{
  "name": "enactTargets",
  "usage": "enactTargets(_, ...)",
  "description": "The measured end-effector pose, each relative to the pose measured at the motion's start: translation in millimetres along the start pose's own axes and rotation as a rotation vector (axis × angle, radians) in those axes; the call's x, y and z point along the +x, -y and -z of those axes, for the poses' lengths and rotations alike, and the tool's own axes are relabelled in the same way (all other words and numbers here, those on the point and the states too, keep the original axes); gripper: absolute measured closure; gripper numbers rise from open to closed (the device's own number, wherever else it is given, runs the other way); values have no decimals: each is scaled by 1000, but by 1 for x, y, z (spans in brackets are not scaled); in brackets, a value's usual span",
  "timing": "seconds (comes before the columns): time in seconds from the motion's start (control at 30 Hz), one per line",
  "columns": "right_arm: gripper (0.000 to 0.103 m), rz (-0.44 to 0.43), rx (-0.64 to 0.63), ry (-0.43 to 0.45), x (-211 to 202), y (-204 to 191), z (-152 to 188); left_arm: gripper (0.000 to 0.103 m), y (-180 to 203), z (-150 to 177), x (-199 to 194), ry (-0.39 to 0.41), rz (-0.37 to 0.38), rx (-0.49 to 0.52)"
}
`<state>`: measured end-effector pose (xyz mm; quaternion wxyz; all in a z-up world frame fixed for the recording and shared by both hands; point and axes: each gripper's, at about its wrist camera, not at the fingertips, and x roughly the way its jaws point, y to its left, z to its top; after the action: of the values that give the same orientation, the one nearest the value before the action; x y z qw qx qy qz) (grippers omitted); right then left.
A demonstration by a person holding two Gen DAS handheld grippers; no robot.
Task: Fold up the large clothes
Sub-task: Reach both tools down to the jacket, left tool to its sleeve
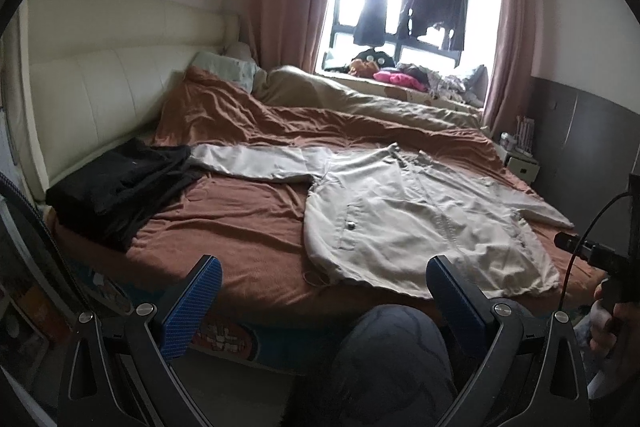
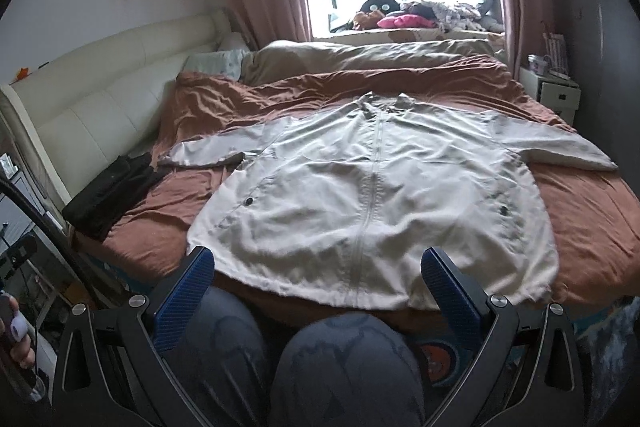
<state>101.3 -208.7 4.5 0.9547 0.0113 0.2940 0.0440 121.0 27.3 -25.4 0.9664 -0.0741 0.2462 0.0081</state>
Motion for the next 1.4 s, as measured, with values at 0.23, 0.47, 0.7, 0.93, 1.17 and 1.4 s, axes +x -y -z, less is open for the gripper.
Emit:
enactTargets(0.23, 0, -29, 56, -17, 67, 2, -37, 1, -22, -15, 59, -49, -9, -34)
enactTargets(0.47, 0, -41, 80, -31, 148, -7, -82, 4, -57, -40, 121, -75, -9, -107)
enactTargets(0.7, 0, -112, 141, -70, 227, -12, -116, 15, -92, -71, 186, -120, -16, -140)
enactTargets(0.93, 11, -208, 179, -133, 311, -22, -147, 26, -128, -104, 249, -150, -51, -163)
enactTargets(1.17, 29, -242, 196, -235, 394, -29, -153, 32, -167, -129, 315, -193, -78, -190)
enactTargets(1.4, 35, -259, 252, -279, 453, -34, -173, 37, -208, -142, 390, -263, -67, -280)
